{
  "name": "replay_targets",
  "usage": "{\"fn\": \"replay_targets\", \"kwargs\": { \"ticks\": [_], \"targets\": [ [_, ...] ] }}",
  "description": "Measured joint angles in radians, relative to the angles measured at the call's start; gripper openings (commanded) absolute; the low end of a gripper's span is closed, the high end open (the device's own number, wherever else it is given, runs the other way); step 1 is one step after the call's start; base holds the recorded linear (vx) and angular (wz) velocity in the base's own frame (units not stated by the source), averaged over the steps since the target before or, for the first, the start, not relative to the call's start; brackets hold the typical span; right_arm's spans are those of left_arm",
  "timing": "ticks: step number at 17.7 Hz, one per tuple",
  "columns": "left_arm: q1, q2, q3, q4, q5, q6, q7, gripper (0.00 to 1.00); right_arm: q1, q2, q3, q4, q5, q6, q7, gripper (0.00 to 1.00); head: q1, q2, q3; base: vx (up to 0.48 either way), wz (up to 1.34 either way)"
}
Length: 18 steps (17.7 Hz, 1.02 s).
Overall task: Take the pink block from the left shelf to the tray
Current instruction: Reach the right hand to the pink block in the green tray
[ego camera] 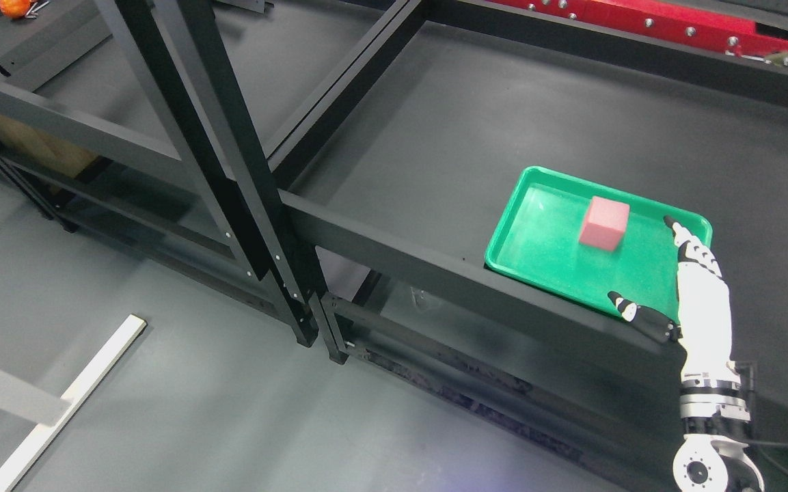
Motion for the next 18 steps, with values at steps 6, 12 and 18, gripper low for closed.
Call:
{"fn": "replay_targets", "kwargs": {
  "ticks": [6,12,18],
  "targets": [
    [0.0,0.0,0.0,0.0,0.0,-0.001,0.0,1.0,0.015,-0.003,0.006,0.007,0.001,0.031,0.049,1.0,0.0,0.0,0.0,0.255,-0.01],
    [0.0,0.0,0.0,0.0,0.0,-0.001,0.0,1.0,0.029,-0.019,0.016,0.018,0.011,0.05,0.085,1.0,0.0,0.0,0.0,0.186,-0.05],
    [0.0,0.0,0.0,0.0,0.0,-0.001,0.0,1.0,0.033,-0.052,0.051,0.046,0.017,0.064,0.107,1.0,0.0,0.0,0.0,0.07,0.0]
  ]
}}
